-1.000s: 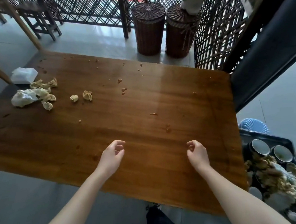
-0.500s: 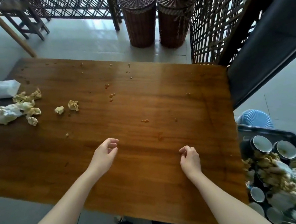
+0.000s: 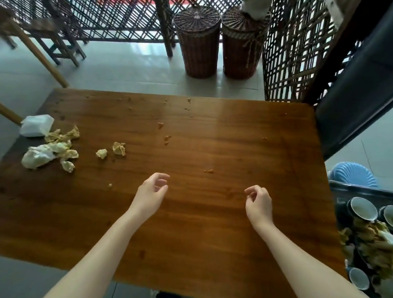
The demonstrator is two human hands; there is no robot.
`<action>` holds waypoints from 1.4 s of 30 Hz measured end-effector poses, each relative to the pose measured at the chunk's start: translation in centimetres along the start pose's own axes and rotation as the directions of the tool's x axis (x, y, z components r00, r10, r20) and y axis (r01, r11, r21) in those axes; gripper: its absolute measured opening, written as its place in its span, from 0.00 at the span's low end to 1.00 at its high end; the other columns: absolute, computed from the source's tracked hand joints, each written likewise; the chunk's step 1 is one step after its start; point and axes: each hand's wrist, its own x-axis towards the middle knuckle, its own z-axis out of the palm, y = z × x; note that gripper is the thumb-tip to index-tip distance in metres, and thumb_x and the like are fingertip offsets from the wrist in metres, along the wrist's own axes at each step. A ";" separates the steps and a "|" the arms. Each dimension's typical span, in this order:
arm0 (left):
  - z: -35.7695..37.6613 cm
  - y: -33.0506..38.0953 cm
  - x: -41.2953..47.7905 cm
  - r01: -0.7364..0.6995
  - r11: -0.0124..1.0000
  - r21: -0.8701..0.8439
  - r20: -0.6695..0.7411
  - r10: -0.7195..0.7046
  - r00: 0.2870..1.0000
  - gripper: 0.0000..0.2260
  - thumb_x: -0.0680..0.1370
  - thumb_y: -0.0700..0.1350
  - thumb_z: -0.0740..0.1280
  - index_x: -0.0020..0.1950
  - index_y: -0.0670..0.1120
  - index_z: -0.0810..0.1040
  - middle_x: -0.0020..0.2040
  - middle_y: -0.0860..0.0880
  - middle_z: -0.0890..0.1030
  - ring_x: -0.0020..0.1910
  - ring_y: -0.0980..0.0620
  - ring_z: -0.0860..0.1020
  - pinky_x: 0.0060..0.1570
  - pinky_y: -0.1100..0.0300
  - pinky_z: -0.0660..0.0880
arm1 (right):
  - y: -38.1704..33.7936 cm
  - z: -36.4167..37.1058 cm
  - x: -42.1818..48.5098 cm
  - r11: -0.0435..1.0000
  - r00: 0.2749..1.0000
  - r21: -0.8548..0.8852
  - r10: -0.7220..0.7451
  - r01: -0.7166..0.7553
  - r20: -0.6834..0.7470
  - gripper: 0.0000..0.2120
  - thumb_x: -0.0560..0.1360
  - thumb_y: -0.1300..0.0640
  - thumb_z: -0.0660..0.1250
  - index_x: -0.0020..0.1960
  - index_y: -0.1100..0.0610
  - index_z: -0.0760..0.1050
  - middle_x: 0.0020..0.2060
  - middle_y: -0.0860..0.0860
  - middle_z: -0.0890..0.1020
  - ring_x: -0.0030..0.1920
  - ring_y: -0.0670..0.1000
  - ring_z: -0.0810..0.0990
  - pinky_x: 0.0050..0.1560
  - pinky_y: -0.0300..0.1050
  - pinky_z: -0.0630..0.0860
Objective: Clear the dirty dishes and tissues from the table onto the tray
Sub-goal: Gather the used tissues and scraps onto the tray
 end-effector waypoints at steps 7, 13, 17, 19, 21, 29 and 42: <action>-5.4 -5.7 -0.3 0.067 0.995 -0.069 -0.058 -0.071 0.996 0.12 0.80 0.42 0.63 0.64 0.49 0.73 0.58 0.50 0.77 0.54 0.54 0.76 0.40 0.73 0.71 | -6.5 4.8 -1.6 0.995 0.991 -0.004 -0.098 0.099 0.095 0.10 0.76 0.67 0.64 0.54 0.58 0.78 0.49 0.52 0.80 0.51 0.49 0.80 0.51 0.44 0.80; -11.2 -12.2 2.1 0.067 0.994 -0.089 -0.037 -0.071 0.997 0.12 0.80 0.42 0.63 0.63 0.49 0.74 0.57 0.51 0.77 0.53 0.54 0.76 0.39 0.72 0.71 | -13.2 11.5 -2.2 0.991 0.984 0.014 -0.130 0.130 0.117 0.10 0.76 0.68 0.64 0.52 0.57 0.78 0.46 0.50 0.79 0.47 0.49 0.79 0.48 0.42 0.80; -16.7 -17.2 4.5 0.081 0.992 -0.093 -0.037 -0.084 0.996 0.11 0.80 0.42 0.63 0.61 0.50 0.74 0.56 0.51 0.77 0.53 0.54 0.76 0.39 0.72 0.71 | -18.0 17.2 -3.6 0.989 0.979 -0.022 -0.139 0.144 0.151 0.10 0.75 0.68 0.65 0.52 0.57 0.78 0.45 0.50 0.80 0.47 0.47 0.79 0.47 0.38 0.78; -19.4 -19.7 5.9 0.093 0.992 -0.088 -0.026 -0.096 0.995 0.10 0.80 0.42 0.63 0.61 0.51 0.75 0.56 0.52 0.77 0.53 0.55 0.76 0.39 0.72 0.70 | -20.5 20.4 -4.2 0.989 0.975 -0.025 -0.138 0.145 0.174 0.08 0.74 0.67 0.66 0.50 0.56 0.79 0.44 0.50 0.81 0.46 0.48 0.80 0.47 0.38 0.77; -21.4 -21.9 7.1 0.106 0.990 -0.090 -0.004 -0.107 0.994 0.10 0.80 0.42 0.63 0.59 0.52 0.75 0.55 0.52 0.78 0.52 0.55 0.76 0.39 0.72 0.70 | -22.5 23.5 -5.1 0.990 0.971 -0.028 -0.128 0.136 0.200 0.07 0.74 0.66 0.67 0.49 0.56 0.78 0.44 0.50 0.82 0.46 0.48 0.80 0.48 0.39 0.78; -24.7 -26.7 9.4 0.124 0.988 -0.092 0.075 -0.117 0.990 0.10 0.79 0.42 0.63 0.59 0.51 0.75 0.54 0.51 0.78 0.51 0.56 0.76 0.40 0.70 0.70 | -27.0 31.7 -7.9 0.987 0.956 -0.113 -0.077 0.113 0.282 0.06 0.74 0.62 0.69 0.50 0.54 0.78 0.46 0.49 0.81 0.47 0.47 0.79 0.49 0.44 0.80; -26.1 -30.9 7.2 0.181 0.978 -0.101 0.056 -0.176 0.983 0.10 0.80 0.42 0.63 0.59 0.53 0.75 0.54 0.53 0.77 0.50 0.57 0.76 0.39 0.73 0.70 | -28.4 34.8 -7.9 0.962 0.957 -0.234 -0.069 0.138 0.282 0.08 0.76 0.66 0.63 0.50 0.56 0.77 0.49 0.52 0.79 0.47 0.50 0.78 0.46 0.41 0.77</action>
